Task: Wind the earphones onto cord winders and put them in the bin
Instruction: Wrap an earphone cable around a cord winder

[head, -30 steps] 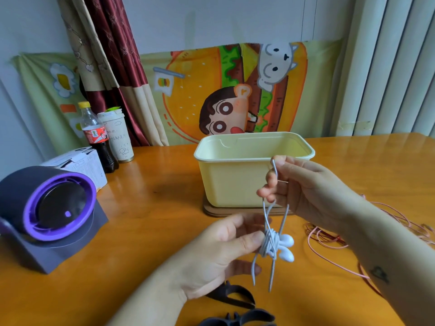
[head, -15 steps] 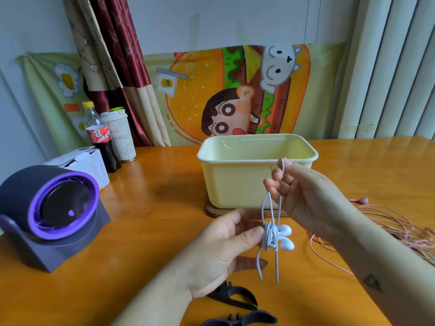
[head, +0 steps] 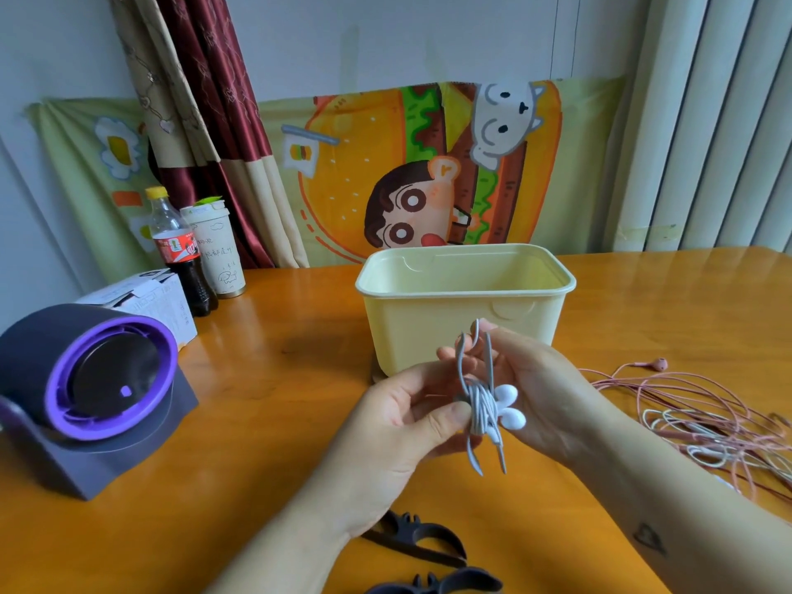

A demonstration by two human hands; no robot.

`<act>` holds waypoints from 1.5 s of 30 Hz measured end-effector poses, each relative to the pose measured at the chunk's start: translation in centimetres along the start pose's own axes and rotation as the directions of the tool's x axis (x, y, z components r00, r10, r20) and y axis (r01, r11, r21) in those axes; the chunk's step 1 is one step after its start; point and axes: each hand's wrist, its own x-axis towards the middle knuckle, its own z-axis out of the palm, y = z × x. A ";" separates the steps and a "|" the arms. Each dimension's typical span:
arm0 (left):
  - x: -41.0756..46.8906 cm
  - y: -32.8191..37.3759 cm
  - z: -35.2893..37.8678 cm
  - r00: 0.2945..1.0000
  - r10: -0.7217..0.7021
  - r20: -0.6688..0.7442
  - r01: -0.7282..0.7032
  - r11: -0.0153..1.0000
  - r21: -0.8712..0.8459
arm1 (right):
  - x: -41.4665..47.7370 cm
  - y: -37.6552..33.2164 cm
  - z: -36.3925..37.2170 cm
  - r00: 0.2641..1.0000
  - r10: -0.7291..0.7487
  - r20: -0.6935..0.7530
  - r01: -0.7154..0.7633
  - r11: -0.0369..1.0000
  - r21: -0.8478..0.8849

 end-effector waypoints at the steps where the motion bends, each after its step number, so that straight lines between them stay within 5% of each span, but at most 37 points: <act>1: 0.0 -0.1 -0.1 1.000 -0.004 -0.004 0.004 1.000 0.022 | 0.0 0.0 0.0 1.000 -0.008 -0.005 0.008 1.000 -0.003; 6: 0.1 -0.4 -0.3 0.997 0.016 -0.074 -0.012 0.998 0.058 | 0.3 0.4 -0.4 0.999 0.002 -0.045 -0.005 0.998 -0.057; 11: 0.3 0.5 -0.8 0.982 0.039 -0.184 -0.056 0.995 -0.088 | 0.5 1.8 -1.0 0.994 0.080 -0.069 -0.082 0.996 -0.027; 15: 0.4 1.5 -1.9 0.960 0.056 -0.273 -0.111 0.975 -0.190 | 0.5 2.9 -1.6 0.987 0.129 -0.098 -0.149 0.960 -0.235; 19: 0.7 0.9 -3.3 0.891 -0.064 -0.449 -0.065 0.962 -0.266 | -0.1 2.9 -1.0 0.999 0.051 -0.007 -0.042 0.732 -0.680; 23: 1.1 0.2 -3.4 0.820 -0.139 -0.555 -0.011 0.966 -0.259 | -0.5 2.2 -0.3 0.997 -0.058 0.049 0.070 0.470 -0.880; 27: 1.3 -0.3 -3.9 0.758 -0.168 -0.631 -0.017 0.961 -0.276 | -0.8 1.6 0.0 0.995 -0.066 0.081 0.099 0.367 -0.925; 39: 1.5 -1.8 -4.8 0.806 -0.215 -0.552 0.019 0.941 -0.338 | -1.8 -0.8 1.1 0.971 -0.177 0.161 0.145 -0.101 -0.984; 45: 1.2 -1.4 -3.2 0.858 -0.107 -0.503 0.038 0.989 -0.146 | -2.9 -0.9 3.0 0.951 -0.096 0.294 0.274 -0.182 -0.944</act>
